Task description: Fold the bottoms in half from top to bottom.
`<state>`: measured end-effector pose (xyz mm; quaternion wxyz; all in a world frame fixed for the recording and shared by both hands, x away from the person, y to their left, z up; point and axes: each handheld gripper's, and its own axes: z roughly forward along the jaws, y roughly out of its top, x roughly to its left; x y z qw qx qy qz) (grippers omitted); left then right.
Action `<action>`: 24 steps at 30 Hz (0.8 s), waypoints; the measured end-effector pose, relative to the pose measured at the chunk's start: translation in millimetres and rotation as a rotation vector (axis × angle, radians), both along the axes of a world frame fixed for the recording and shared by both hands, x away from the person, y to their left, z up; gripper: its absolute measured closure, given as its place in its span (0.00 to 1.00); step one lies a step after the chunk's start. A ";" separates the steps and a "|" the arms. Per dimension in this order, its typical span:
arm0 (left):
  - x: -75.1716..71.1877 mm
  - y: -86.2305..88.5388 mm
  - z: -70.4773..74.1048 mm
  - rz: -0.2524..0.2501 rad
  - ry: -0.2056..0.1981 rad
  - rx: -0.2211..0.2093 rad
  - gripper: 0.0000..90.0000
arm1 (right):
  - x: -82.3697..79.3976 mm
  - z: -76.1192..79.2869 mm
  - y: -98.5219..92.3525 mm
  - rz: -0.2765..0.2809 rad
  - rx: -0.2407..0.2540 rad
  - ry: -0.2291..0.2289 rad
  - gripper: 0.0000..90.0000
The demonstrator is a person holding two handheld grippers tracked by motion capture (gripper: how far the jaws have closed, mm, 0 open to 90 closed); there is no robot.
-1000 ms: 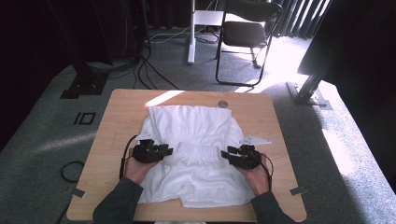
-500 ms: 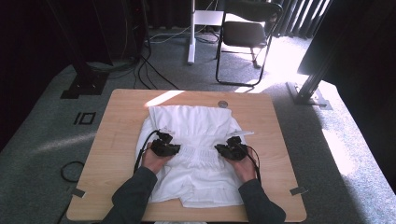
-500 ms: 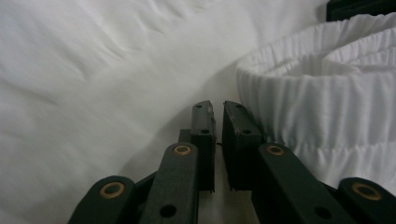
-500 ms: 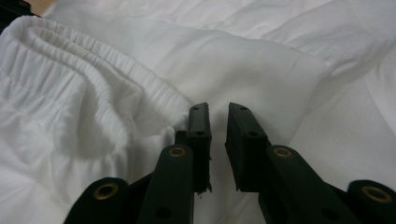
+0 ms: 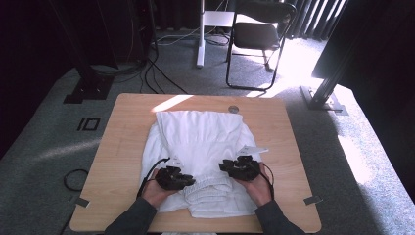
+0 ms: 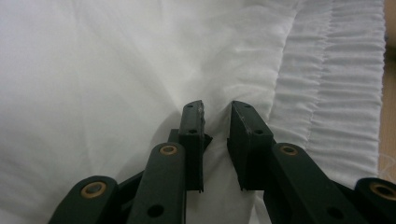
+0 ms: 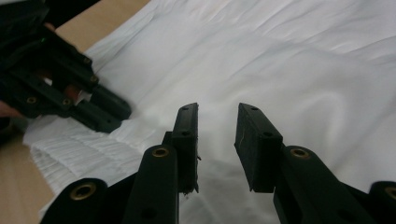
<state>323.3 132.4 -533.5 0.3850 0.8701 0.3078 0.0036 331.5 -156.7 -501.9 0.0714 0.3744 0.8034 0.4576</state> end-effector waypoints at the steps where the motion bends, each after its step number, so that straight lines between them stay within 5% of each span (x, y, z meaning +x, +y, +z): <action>1: -0.5 1.9 -1.4 0.007 0.007 -0.001 0.84 | -3.7 -3.3 4.8 0.014 -0.009 0.007 0.77; 7: -2.3 8.1 -3.8 0.023 0.020 -0.018 0.82 | -32.6 -42.5 21.6 0.065 -0.152 0.051 0.84; 12: 9.2 19.7 21.3 0.117 -0.093 -0.034 0.73 | -29.4 -36.2 19.0 0.092 -0.153 0.067 0.81; 18: 56.3 27.9 37.4 0.231 -0.157 -0.035 0.68 | 9.8 -7.0 11.8 -0.016 -0.122 -0.092 0.66; 24: 93.4 24.2 13.3 0.300 -0.137 0.012 0.68 | 70.6 -6.5 19.9 -0.124 -0.190 -0.114 0.61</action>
